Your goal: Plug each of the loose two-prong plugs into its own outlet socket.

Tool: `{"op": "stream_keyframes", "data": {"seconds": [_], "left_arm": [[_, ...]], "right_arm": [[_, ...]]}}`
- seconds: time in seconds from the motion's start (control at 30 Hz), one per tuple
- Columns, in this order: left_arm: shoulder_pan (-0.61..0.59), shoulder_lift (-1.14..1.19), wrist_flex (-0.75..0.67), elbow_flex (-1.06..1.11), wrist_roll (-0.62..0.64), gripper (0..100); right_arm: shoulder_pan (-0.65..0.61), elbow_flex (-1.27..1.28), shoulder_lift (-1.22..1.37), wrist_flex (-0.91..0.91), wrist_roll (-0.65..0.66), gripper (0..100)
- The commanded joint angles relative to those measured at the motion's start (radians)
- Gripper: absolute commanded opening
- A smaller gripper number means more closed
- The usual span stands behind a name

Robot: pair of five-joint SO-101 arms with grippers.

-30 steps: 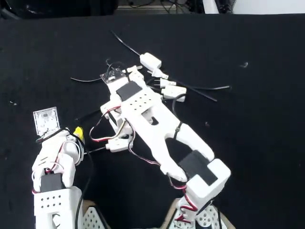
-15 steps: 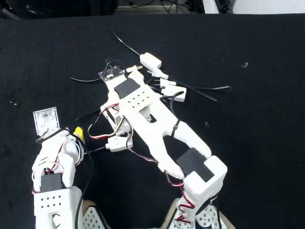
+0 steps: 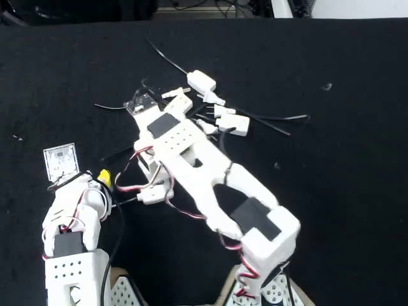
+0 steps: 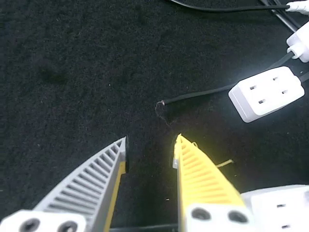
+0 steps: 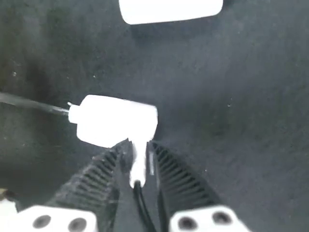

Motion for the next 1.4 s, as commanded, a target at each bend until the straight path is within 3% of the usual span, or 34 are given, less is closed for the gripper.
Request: {"op": "stream_keyframes", "data": {"seconds": [0.0,1.03,1.17,1.37], "left_arm": [[-0.008,-0.011,-0.02,-0.018,0.005,17],[-0.008,-0.011,-0.021,-0.018,0.005,17],[-0.01,-0.011,-0.012,-0.03,0.006,17],[-0.038,-0.011,-0.012,-0.038,0.006,17]], "right_arm": [[-0.018,0.019,-0.01,-0.012,0.009,1.1],[-0.043,0.067,-0.01,-0.078,0.015,1.1],[-0.04,0.074,-0.045,-0.101,0.066,1.6],[-0.063,0.074,-0.17,-0.1,0.157,19.9]]}}
